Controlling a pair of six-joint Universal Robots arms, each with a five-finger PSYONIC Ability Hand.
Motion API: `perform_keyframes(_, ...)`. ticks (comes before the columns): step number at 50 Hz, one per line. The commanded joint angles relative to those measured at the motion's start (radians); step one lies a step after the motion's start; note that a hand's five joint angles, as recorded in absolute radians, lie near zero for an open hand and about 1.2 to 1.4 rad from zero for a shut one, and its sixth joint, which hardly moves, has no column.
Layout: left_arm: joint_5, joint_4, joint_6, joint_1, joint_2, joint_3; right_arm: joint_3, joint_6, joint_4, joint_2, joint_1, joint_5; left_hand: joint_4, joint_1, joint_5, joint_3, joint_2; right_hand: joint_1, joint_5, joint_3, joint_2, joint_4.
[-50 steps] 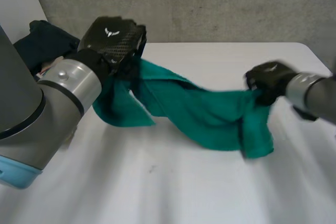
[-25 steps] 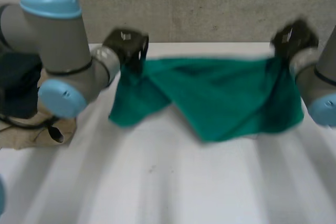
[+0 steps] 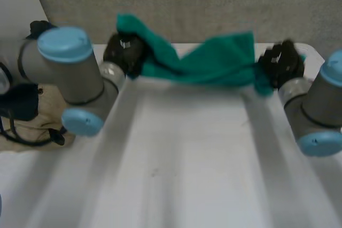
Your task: Fold the laundry.
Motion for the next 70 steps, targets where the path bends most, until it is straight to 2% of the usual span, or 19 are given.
perform_keyframes(1, -0.003, -0.007, -0.002, -0.012, 0.003, -0.187, 0.095, 0.043, 0.181, 0.041, -0.010, -0.032, 0.196, 0.266, 0.254, 0.201, 0.197, 0.300, 0.216, 0.202, 0.223, 0.196)
perform_keyframes(7, 0.004, -0.008, 0.001, -0.018, 0.109, -0.319, 0.117, 0.065, 0.294, 0.015, -0.011, -0.046, 0.196, 0.266, 0.254, 0.201, 0.197, 0.258, 0.173, 0.159, 0.181, 0.154)
perform_keyframes(8, 0.006, -0.008, 0.001, -0.018, 0.124, -0.331, 0.117, 0.075, 0.304, 0.004, -0.013, -0.048, 0.196, 0.266, 0.254, 0.201, 0.197, 0.144, 0.060, 0.046, 0.067, 0.040)
perform_keyframes(9, 0.006, -0.008, 0.001, -0.018, 0.140, -0.345, 0.114, 0.106, 0.324, -0.036, -0.020, -0.051, 0.196, 0.266, 0.254, 0.201, 0.197, -0.136, -0.220, -0.235, -0.213, -0.240)
perform_keyframes(13, 0.006, -0.002, 0.001, -0.020, 0.206, -0.396, 0.108, 0.233, 0.345, -0.148, -0.079, -0.069, 0.196, 0.266, 0.254, 0.201, 0.197, -0.547, -0.631, -0.645, -0.624, -0.651)
perform_keyframes(20, 0.006, 0.002, -0.004, -0.017, 0.276, -0.452, 0.024, 0.431, 0.405, -0.177, -0.152, -0.137, 0.196, 0.266, 0.254, 0.201, 0.197, -0.565, -0.649, -0.663, -0.642, -0.669)
perform_keyframes(23, 0.006, 0.002, -0.005, -0.020, 0.286, -0.463, -0.026, 0.450, 0.477, -0.173, -0.191, -0.152, 0.196, 0.266, 0.254, 0.201, 0.197, -0.571, -0.655, -0.669, -0.648, -0.675)
perform_keyframes(28, 0.006, 0.002, -0.005, -0.020, 0.287, -0.462, -0.147, 0.461, 0.587, -0.064, -0.218, -0.207, 0.196, 0.266, 0.254, 0.201, 0.197, -0.594, -0.678, -0.692, -0.671, -0.698)
perform_keyframes(34, 0.004, 0.002, -0.007, -0.021, 0.287, -0.460, -0.233, 0.427, 0.621, 0.057, -0.221, -0.216, 0.196, 0.266, 0.254, 0.201, 0.197, -0.626, -0.711, -0.725, -0.704, -0.731)
perform_keyframes(40, 0.004, 0.004, -0.007, -0.020, 0.286, -0.459, -0.271, 0.379, 0.623, 0.148, -0.212, -0.212, 0.196, 0.266, 0.254, 0.201, 0.197, -0.612, -0.696, -0.710, -0.689, -0.716)
perform_keyframes(42, 0.004, 0.004, -0.008, -0.020, 0.286, -0.459, -0.283, 0.372, 0.620, 0.179, -0.212, -0.210, 0.196, 0.266, 0.254, 0.201, 0.197, -0.513, -0.597, -0.611, -0.590, -0.617)
perform_keyframes(43, 0.004, 0.003, -0.008, -0.020, 0.286, -0.459, -0.290, 0.373, 0.620, 0.188, -0.214, -0.210, 0.196, 0.266, 0.254, 0.201, 0.197, -0.399, -0.483, -0.497, -0.476, -0.503)
perform_keyframes(44, 0.004, 0.002, -0.008, -0.020, 0.286, -0.459, -0.302, 0.375, 0.620, 0.197, -0.214, -0.207, 0.196, 0.266, 0.254, 0.201, 0.197, -0.072, -0.156, -0.170, -0.149, -0.176)
perform_keyframes(46, 0.003, -0.001, -0.008, -0.020, 0.290, -0.459, -0.308, 0.375, 0.620, 0.194, -0.212, -0.204, 0.196, 0.266, 0.254, 0.201, 0.197, 0.298, 0.214, 0.200, 0.221, 0.194)
perform_keyframes(51, 0.000, -0.019, -0.039, -0.006, 0.385, -0.446, -0.281, 0.346, 0.618, 0.082, -0.217, -0.187, 0.196, 0.266, 0.254, 0.201, 0.197, 0.300, 0.216, 0.202, 0.223, 0.196)
perform_keyframes(54, 0.003, -0.051, -0.082, 0.015, 0.468, -0.433, -0.250, 0.292, 0.623, -0.066, -0.238, -0.184, 0.196, 0.266, 0.254, 0.201, 0.197, 0.300, 0.216, 0.202, 0.223, 0.196)
perform_keyframes(59, 0.009, -0.177, -0.105, 0.072, 0.540, -0.370, -0.176, 0.075, 0.669, -0.263, -0.299, -0.187, 0.196, 0.266, 0.254, 0.201, 0.197, 0.300, 0.216, 0.202, 0.223, 0.196)
perform_keyframes(64, 0.075, -0.333, -0.122, 0.091, 0.539, -0.291, -0.101, -0.095, 0.687, -0.321, -0.298, -0.167, 0.196, 0.266, 0.254, 0.201, 0.197, 0.300, 0.216, 0.202, 0.223, 0.196)
perform_keyframes(70, 0.177, -0.448, -0.177, 0.137, 0.473, -0.268, -0.023, -0.147, 0.689, -0.343, -0.290, -0.121, 0.196, 0.266, 0.254, 0.201, 0.197, 0.300, 0.216, 0.202, 0.223, 0.196)
